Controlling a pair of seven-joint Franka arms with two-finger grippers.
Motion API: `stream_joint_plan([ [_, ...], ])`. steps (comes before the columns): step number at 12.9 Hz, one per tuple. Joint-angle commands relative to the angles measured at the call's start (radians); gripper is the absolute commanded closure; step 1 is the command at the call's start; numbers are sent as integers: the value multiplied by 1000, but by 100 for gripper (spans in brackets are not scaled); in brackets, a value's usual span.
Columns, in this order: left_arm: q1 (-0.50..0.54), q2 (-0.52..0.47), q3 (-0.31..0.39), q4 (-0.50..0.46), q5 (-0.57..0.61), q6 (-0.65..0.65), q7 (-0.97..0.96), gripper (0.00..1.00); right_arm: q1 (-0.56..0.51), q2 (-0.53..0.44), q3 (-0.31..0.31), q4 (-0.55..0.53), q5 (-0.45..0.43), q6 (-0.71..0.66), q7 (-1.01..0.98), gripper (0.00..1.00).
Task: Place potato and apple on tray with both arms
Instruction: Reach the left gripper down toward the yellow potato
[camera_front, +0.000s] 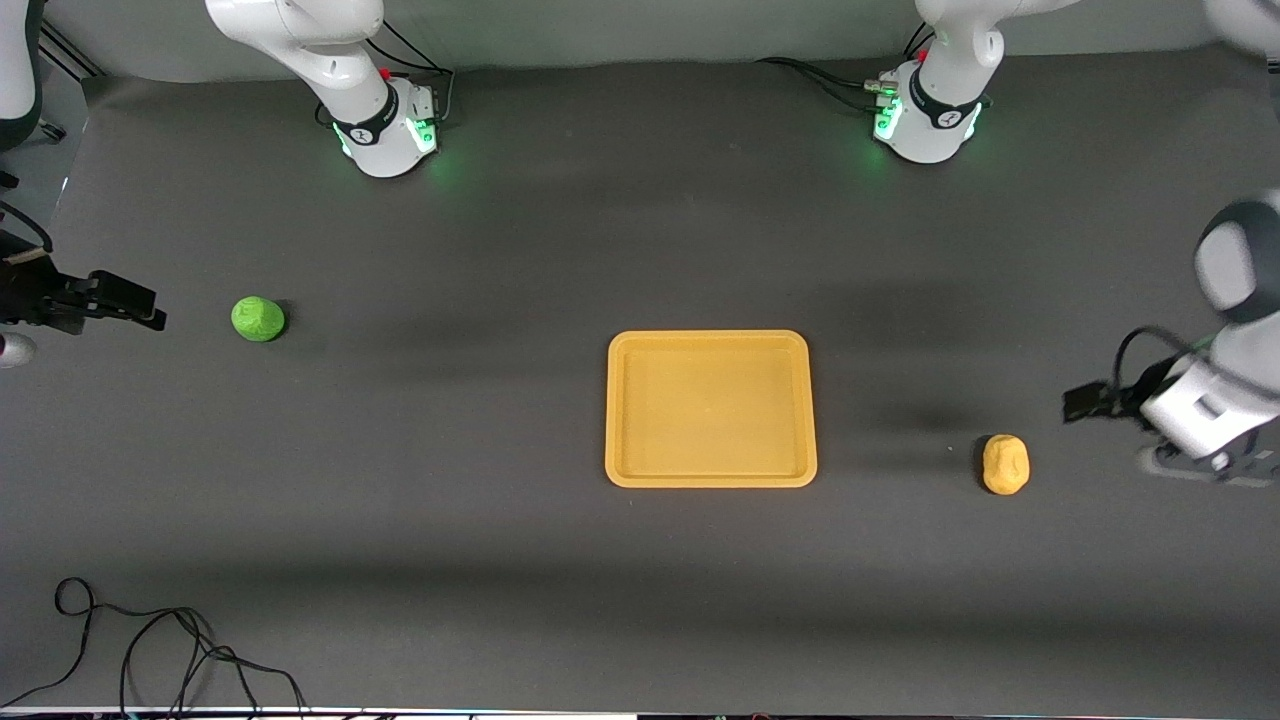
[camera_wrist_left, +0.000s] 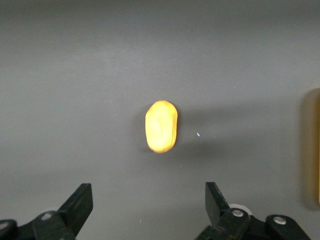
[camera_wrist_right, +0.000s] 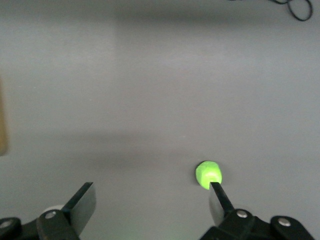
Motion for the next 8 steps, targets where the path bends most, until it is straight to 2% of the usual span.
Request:
stream_joint_plan([
  [1,4,89,-4,10,-8,-3,70,0,-2,-153,-63,-219,-19,125,-90,0],
  [5,-4,199,-8,0,-6,93,79,1,0,-313,-177,-437,-62,202,-205,0],
  [6,-1,230,-10,14,-8,121,120,0,0,-350,-215,-477,-65,206,-225,0],
  [8,-2,267,-10,20,-9,167,143,1,0,-422,-249,-535,-112,197,-245,0],
])
